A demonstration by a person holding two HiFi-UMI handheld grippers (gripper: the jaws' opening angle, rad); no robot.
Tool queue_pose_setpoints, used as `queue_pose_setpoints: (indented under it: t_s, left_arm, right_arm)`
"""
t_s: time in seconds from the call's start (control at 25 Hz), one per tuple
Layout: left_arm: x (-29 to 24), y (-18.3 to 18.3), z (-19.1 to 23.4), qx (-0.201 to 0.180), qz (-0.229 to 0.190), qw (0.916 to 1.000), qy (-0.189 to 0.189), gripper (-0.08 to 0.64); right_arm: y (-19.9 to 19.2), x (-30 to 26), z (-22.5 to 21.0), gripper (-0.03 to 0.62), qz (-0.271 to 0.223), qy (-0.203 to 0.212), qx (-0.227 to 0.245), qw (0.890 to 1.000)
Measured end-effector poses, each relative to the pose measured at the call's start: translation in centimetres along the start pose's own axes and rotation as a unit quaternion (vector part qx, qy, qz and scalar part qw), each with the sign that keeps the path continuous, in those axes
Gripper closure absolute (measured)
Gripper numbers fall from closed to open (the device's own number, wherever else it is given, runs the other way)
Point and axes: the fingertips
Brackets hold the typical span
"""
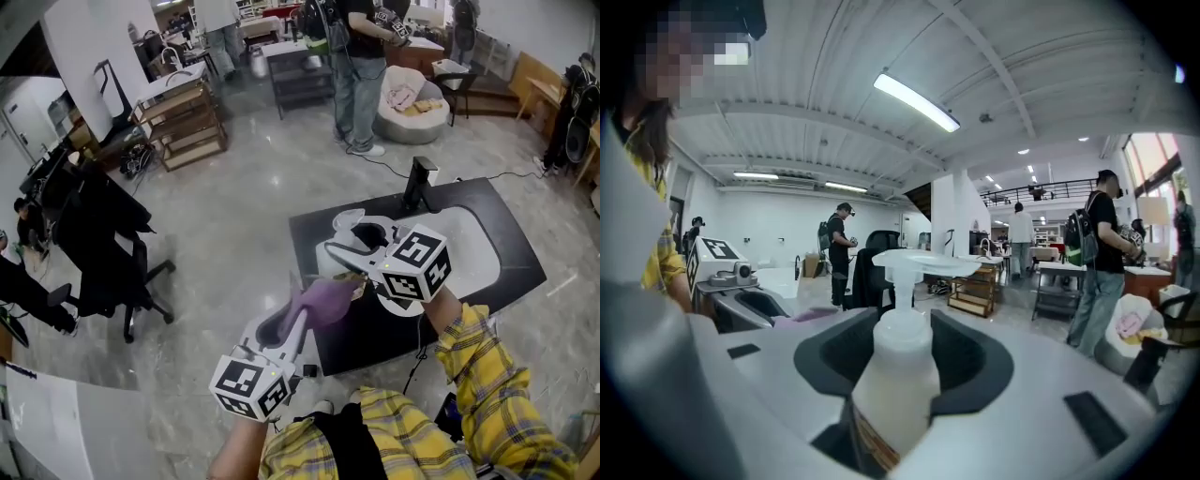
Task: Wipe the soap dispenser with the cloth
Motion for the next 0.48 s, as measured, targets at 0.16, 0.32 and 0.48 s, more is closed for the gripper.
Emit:
queue_pose_setpoints:
  t_s: [0.16, 0.32, 0.48]
  left_arm:
    - [-0.05, 0.13, 0.06, 0.001, -0.001, 1.0, -0.005, 0.494]
    - [0.11, 0.23, 0.21, 0.0, -0.002, 0.9999, -0.012, 0.494]
    - [0.5, 0.38, 0.69, 0.0, -0.005, 0.9999, -0.013, 0.494]
  right_arm:
    - [0.09, 0.14, -0.27, 0.428, -0.005, -0.039, -0.006, 0.999]
    - [0.19, 0.28, -0.55, 0.426, -0.009, -0.084, -0.012, 0.996]
    - [0.14, 0.15, -0.45, 0.427, -0.011, -0.109, -0.02, 0.994]
Point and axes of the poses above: the fingertips, and each gripper's own axes: x backward along the fingers, z to its left, y out of its top, and after that the axes turned 15 degrees about y, right-handed
